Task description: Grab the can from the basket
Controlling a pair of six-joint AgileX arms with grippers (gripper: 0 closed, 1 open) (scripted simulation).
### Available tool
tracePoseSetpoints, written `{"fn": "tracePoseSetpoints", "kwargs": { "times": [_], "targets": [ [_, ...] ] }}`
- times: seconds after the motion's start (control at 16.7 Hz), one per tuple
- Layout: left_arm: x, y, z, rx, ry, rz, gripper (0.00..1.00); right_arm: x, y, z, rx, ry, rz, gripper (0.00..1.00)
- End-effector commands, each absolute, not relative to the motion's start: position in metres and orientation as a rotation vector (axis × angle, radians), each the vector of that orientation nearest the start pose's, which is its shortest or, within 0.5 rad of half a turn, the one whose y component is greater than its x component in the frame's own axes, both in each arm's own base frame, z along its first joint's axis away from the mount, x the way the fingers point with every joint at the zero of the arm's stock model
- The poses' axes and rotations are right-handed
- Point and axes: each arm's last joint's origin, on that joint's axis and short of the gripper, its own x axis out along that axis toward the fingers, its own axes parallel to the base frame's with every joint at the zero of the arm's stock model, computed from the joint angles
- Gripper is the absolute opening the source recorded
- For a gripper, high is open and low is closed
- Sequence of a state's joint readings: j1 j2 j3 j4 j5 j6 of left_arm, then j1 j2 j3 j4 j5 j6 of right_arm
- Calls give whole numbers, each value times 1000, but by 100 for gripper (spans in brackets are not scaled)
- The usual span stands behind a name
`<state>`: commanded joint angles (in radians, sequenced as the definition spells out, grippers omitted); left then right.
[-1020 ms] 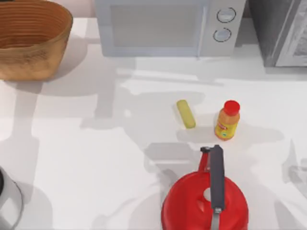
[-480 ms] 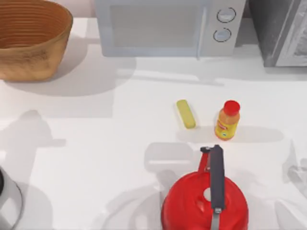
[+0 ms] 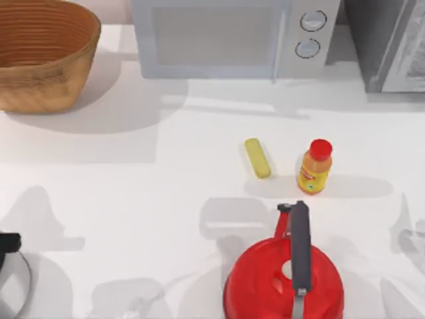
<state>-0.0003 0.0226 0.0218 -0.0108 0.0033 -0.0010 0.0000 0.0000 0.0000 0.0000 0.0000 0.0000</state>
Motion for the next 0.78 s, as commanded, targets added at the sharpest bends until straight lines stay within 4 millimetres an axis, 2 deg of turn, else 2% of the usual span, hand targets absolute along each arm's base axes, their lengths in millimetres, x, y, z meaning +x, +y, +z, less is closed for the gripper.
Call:
{"fn": "tracePoseSetpoints", "kwargs": {
  "times": [0.3,0.48,0.6,0.78],
  "targets": [
    [106,-1,160,0,0,0,0,106,-1,160,0,0,0,100],
    [105,-1,166,0,-14,-9,0,106,-1,160,0,0,0,100],
    [106,-3,180,-6,-43,-54,0,106,-1,160,0,0,0,100],
    [112,-6,219,-8,-113,-190,0,106,-1,160,0,0,0,100]
  ]
}}
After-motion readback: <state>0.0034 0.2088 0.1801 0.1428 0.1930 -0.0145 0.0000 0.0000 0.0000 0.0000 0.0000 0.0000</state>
